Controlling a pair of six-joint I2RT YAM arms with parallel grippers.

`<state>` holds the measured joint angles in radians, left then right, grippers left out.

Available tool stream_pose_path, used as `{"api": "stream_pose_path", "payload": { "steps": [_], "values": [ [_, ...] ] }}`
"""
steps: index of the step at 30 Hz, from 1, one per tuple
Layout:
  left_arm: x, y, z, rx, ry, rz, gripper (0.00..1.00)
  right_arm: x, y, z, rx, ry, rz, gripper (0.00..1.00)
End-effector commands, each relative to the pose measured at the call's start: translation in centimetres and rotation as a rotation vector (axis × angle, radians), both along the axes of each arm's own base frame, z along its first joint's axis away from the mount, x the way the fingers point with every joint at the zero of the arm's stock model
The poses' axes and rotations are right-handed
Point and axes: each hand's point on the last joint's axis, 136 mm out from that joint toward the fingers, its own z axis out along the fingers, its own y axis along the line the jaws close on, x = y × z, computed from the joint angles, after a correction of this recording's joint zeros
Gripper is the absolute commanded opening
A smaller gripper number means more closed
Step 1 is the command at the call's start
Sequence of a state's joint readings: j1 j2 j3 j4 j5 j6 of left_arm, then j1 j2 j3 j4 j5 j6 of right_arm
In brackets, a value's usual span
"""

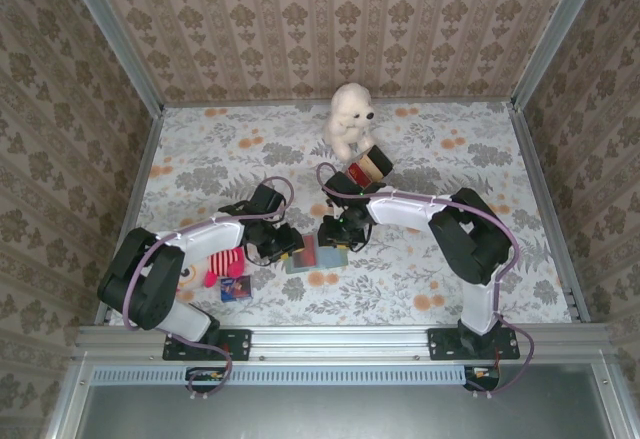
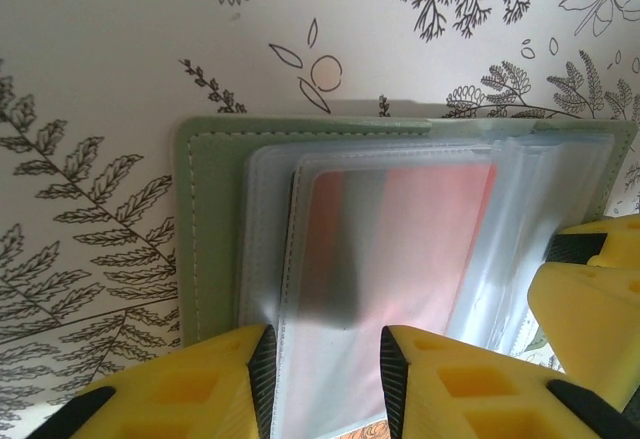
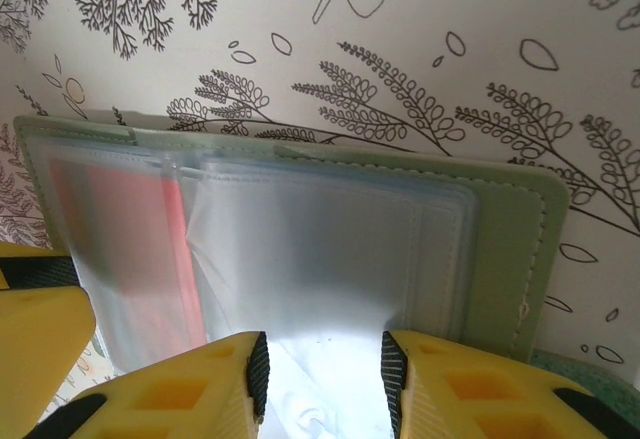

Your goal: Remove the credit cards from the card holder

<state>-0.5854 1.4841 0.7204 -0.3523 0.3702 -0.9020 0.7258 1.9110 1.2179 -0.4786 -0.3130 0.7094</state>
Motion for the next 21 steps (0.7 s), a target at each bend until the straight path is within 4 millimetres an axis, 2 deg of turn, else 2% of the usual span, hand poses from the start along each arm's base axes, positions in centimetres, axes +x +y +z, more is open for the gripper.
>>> {"api": "stream_pose_path", "payload": {
  "steps": [1,12,21],
  "values": [
    [0.6,-0.9,1.1,-0.044,-0.031,-0.025,0.36,-1.4,-0.7,-2.0,-0.054,0.071,0.022,0.38],
    [0.6,-1.1,0.7,-0.050,-0.029,-0.030,0.40,-1.5,-0.7,-2.3,-0.057,0.078,0.026,0.37],
    [-0.5,0.7,-1.4,0.081,0.045,-0.046,0.43,-1.6,-0.8,-2.6,-0.061,0.084,0.025,0.38]
  ]
}}
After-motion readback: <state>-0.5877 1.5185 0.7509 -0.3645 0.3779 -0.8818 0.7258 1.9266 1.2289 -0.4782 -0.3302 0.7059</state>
